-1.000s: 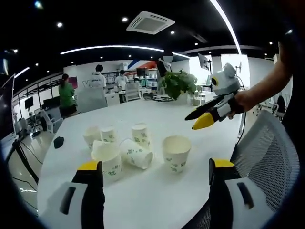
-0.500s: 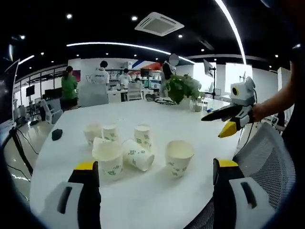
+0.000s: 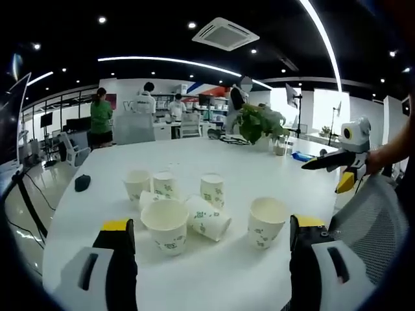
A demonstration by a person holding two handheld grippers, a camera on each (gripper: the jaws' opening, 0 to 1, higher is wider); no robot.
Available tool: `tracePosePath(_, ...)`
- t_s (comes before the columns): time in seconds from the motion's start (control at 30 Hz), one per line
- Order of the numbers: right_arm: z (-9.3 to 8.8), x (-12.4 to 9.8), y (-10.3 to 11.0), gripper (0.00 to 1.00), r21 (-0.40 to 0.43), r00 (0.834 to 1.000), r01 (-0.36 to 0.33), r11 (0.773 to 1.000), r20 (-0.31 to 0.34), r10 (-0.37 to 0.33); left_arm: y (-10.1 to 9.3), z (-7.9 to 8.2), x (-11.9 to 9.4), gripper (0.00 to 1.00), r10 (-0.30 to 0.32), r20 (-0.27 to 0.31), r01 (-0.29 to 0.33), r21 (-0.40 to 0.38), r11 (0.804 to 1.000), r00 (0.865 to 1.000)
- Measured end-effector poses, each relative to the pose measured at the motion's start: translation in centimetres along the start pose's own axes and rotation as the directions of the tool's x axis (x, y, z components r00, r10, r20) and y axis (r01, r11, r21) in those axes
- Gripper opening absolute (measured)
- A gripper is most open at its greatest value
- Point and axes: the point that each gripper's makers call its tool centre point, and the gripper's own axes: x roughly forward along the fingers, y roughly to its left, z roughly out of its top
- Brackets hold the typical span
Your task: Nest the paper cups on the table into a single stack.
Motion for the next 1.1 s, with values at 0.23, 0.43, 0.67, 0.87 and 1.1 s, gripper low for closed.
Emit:
tracePosePath(0.23, -0.1, -0.4, -0.1, 1.0, 0.005, 1.0, 0.018, 1.0, 0.005, -0.018, 3.0, 0.5, 1.0, 0.98, 0.029, 0.004, -0.029, -0.017, 0.999, 1.0)
tracePosePath(0.43, -0.5, -0.1, 0.4, 0.99, -0.007, 1.0, 0.004, 1.0, -0.01, -0.004, 5.3, 0.6, 1.9, 0.89, 0.077, -0.007, -0.078, -0.077, 0.994, 0.997)
tracePosePath(0.67, -0.8, -0.1, 0.3, 0.97, -0.014, 1.0, 0.006, 1.0, -0.02, -0.007, 7.5, 0.6, 3.3, 0.75, 0.105, -0.018, -0.106, -0.119, 0.987, 0.994)
tracePosePath(0.87, -1.0, -0.1, -0.2, 0.95, -0.016, 0.999, 0.022, 1.0, -0.025, -0.023, 8.2, -0.4, 4.4, 0.66, 0.103, -0.054, -0.11, -0.136, 0.985, 0.993)
tracePosePath(1.1, -0.9, -0.1, -0.3, 0.95, -0.008, 0.999, 0.032, 0.999, -0.02, -0.032, 9.4, -0.5, 5.1, 0.55, 0.117, -0.068, -0.126, -0.143, 0.982, 0.991)
